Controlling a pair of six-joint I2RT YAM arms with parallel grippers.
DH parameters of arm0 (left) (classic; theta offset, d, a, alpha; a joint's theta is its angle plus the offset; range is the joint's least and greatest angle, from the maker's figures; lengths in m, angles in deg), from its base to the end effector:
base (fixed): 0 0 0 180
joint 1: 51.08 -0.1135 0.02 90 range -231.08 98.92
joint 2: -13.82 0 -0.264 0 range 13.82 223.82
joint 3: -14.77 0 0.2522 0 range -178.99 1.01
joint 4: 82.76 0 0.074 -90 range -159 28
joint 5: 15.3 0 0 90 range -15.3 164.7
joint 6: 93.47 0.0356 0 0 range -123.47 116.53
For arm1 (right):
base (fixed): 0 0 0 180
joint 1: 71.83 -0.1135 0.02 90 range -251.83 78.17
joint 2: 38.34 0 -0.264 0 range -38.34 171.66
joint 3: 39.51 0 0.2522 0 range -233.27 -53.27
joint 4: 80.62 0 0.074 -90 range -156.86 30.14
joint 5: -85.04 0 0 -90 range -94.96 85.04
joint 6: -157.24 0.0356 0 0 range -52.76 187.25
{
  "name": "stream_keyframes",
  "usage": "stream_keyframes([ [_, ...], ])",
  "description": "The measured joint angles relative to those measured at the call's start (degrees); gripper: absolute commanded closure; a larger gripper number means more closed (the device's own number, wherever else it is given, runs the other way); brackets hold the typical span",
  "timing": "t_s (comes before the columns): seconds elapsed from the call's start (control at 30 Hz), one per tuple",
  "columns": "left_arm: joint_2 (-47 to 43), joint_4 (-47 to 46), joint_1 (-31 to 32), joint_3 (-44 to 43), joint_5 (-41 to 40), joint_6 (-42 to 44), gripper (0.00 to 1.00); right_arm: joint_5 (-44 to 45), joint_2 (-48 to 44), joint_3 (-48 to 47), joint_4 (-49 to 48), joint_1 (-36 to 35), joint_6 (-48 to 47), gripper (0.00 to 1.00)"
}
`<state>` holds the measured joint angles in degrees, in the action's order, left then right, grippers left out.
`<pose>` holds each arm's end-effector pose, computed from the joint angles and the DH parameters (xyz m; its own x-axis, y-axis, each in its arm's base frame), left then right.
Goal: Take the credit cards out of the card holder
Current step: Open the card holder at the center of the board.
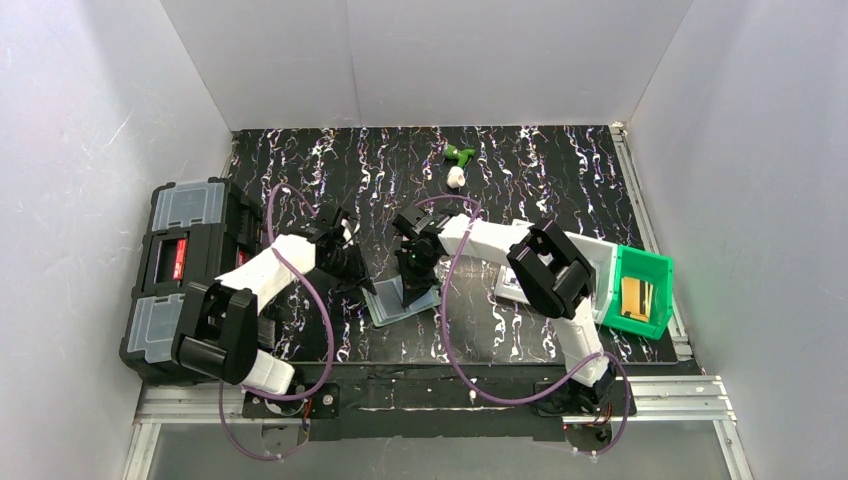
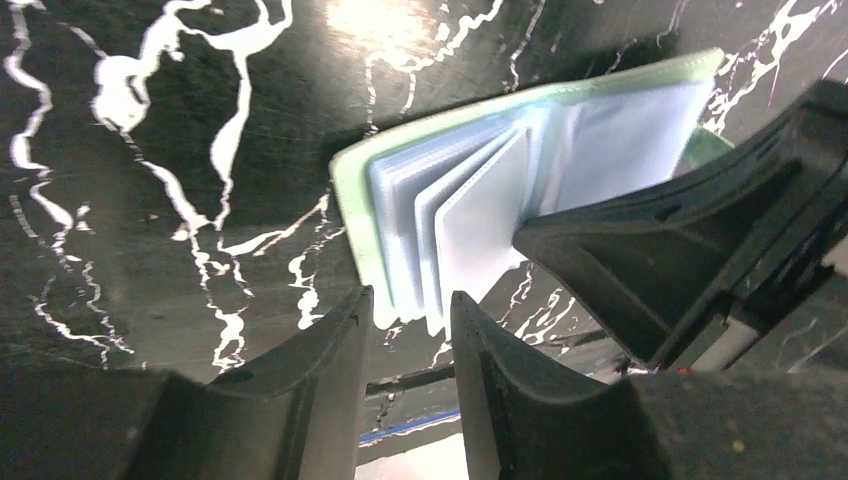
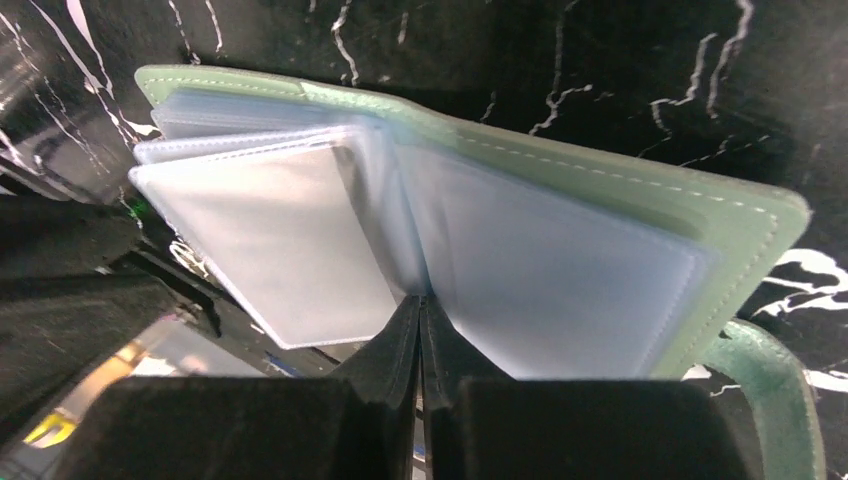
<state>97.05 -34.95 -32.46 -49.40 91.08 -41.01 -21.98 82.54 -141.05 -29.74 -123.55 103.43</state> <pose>0.2524 -0.0956 0.1938 -0.9416 -0.2996 -0.1535 -0.2049 0.8718 -0.4450 0.2582 0.3440 0.1549 -0.9499 -0.2923 -0.1105 -0.3111 0.8515 0.4221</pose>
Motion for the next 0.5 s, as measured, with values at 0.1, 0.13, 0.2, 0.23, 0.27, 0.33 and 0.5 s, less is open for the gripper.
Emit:
stream_keyframes([
  [0.1,0.6,-0.8,1.8,0.0,0.2,-0.5,0.67,-3.0,-0.1,1.7,-1.7,1.4,1.4,0.93],
  [0.13,1.0,-1.1,2.5,0.0,0.2,-0.7,0.67,-3.7,-0.1,2.1,-2.2,1.7,1.6,0.94],
  [0.2,1.8,-1.5,3.5,0.0,0.4,-1.1,0.67,-4.6,-0.2,2.5,-2.8,1.9,2.0,0.94],
  [0.23,2.1,-1.6,3.9,0.0,0.4,-1.2,0.67,-4.8,-0.2,2.6,-2.9,1.9,2.1,0.94],
  [0.27,2.4,-1.8,4.3,0.0,0.5,-1.4,0.67,-5.0,-0.2,2.8,-3.2,1.9,2.3,0.94],
  [0.33,2.9,-2.1,4.8,0.0,0.6,-1.7,0.67,-5.5,-0.2,3.0,-3.5,1.9,2.5,0.94],
  [0.5,2.9,-2.4,5.2,-0.3,0.7,-2.3,0.67,-5.9,-0.2,3.2,-3.9,1.9,2.6,0.95],
])
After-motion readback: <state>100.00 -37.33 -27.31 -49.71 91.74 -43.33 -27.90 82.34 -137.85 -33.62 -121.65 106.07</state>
